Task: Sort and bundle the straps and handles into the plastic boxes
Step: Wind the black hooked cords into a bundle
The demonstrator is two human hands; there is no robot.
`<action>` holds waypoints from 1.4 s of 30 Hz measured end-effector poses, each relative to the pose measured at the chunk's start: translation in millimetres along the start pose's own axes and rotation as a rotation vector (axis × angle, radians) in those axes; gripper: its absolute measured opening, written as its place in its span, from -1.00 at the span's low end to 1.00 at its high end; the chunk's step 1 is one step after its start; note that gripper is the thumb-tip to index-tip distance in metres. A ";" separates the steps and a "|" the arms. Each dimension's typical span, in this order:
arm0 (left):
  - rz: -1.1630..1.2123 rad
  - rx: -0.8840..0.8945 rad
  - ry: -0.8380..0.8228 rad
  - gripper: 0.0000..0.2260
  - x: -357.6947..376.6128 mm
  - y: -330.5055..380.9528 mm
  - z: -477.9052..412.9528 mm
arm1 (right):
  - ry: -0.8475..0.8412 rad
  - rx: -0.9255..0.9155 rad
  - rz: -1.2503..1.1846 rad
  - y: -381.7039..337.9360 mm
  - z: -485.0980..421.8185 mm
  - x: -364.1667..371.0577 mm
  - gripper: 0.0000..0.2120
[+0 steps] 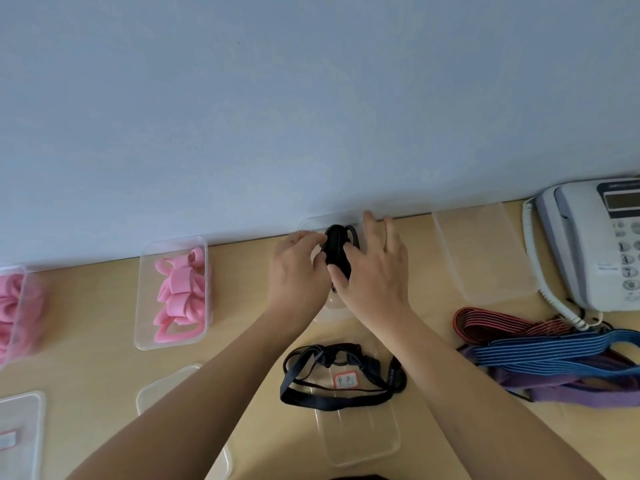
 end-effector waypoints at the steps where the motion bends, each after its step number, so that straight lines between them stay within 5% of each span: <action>1: -0.047 0.014 0.028 -0.73 -2.1 -5.1 3.5 | -0.011 0.004 0.000 -1.4 -2.4 0.8 -0.61; 5: -0.084 0.111 0.044 -0.78 -8.7 -16.8 23.1 | 0.030 -0.016 -0.035 -0.7 3.9 -3.2 -0.57; 11: -0.092 0.373 0.077 -0.87 -21.2 -44.2 74.1 | 0.465 -0.087 -0.232 12.2 72.8 -20.7 -0.81; 20: -0.107 0.397 0.029 -0.83 -30.0 -68.5 123.1 | -0.048 0.282 -0.177 27.9 154.7 18.8 -0.69; 25: -0.057 0.428 0.070 -0.82 -55.5 -62.3 142.2 | 0.256 0.251 -0.381 8.1 163.3 -12.4 -0.82; 31: 0.059 0.455 0.072 -0.83 -95.8 -52.4 172.9 | 0.568 0.007 -0.557 -40.5 190.7 -86.3 -0.84; 38: 0.205 0.444 -0.280 -0.63 -135.6 -15.2 207.3 | 0.698 -0.111 -0.873 -104.6 216.6 -171.4 -0.86; 42: 0.329 0.509 -0.402 -0.72 -153.9 24.4 230.3 | 0.795 -0.205 -0.928 -129.5 223.0 -230.6 -0.84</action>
Point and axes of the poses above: each hand's wrist, its own z-axis away from the middle knuckle, its own x-axis out of the palm, y = z × x, the point moved 5 cm from there along -z, towards the middle knuckle, and after that the axes turned 9 degrees about -x, right-handed, at the moved point
